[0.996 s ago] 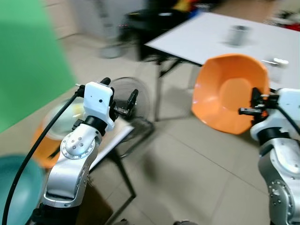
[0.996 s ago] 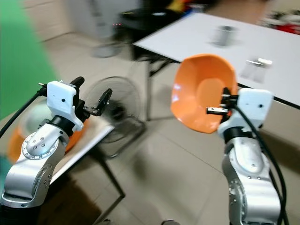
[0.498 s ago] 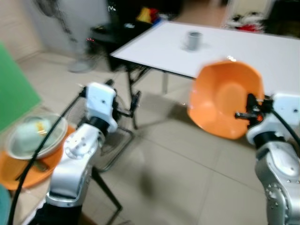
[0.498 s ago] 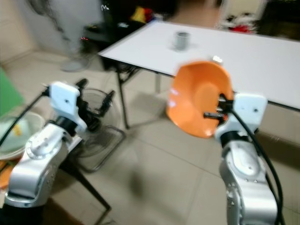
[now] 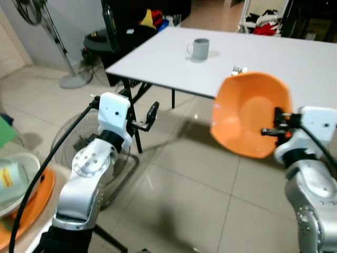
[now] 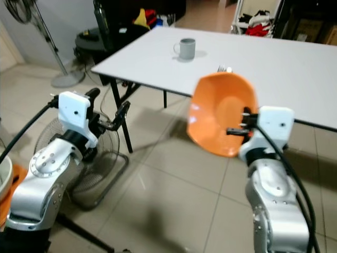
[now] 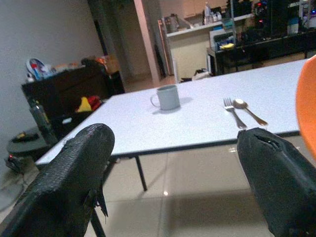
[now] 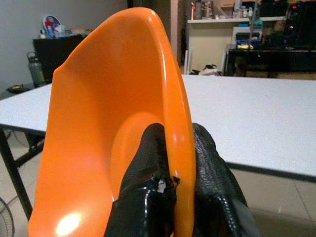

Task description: Setting the table

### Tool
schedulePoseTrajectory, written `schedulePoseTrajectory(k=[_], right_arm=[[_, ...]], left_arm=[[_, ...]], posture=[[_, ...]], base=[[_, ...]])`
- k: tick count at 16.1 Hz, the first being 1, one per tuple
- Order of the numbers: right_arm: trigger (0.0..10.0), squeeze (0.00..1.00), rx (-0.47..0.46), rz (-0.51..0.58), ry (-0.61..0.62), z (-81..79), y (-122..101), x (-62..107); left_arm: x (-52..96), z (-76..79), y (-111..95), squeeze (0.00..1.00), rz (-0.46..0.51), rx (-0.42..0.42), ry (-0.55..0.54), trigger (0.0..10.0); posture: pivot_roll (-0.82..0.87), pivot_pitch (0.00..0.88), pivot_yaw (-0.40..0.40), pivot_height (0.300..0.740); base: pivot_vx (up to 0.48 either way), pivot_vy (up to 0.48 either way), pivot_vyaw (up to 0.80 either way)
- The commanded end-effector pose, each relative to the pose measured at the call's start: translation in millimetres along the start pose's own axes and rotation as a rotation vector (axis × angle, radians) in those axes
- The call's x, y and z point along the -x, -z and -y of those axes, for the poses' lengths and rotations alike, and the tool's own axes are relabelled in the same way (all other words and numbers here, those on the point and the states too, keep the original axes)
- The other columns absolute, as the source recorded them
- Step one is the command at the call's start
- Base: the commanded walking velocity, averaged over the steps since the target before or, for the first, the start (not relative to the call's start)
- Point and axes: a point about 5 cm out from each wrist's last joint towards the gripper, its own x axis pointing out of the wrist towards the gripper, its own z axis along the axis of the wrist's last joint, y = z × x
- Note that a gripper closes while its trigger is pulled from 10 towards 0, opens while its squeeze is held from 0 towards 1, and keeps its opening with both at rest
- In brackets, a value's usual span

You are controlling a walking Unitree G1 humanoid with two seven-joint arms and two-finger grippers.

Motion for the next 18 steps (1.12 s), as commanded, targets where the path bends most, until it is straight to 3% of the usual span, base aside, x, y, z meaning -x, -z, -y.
schedulePoseTrajectory(k=[1, 9, 14, 18], right_arm=[[10.0, 0.00, -0.024, 0.062, -0.053, -11.6, -11.2, -0.7], [10.0, 0.00, -0.043, 0.064, -0.072, -17.0, -12.8, -5.3], [10.0, 0.00, -0.059, 0.053, -0.082, -17.5, -12.4, -6.3], [10.0, 0.00, -0.078, 0.039, -0.114, -20.5, -11.3, -6.4]], left_arm=[[2.0, -9.2, -0.6, 0.22, -0.005, -0.018, -0.029, 10.0], [0.9, -9.0, -1.1, 0.23, -0.002, -0.012, -0.029, 10.0], [1.1, -8.7, -0.5, 0.23, -0.003, -0.010, -0.031, 10.0], [1.2, -8.5, 0.8, 0.23, -0.005, -0.007, -0.028, 10.0]], posture=[[0.06, 0.000, 0.072, 0.740], [0.06, 0.000, 0.069, 0.740], [0.06, 0.000, 0.067, 0.740], [0.06, 0.000, 0.065, 0.740]], base=[[0.349, 0.000, 0.00], [0.347, 0.000, 0.00], [0.347, 0.000, -0.72], [0.350, 0.000, 0.00]])
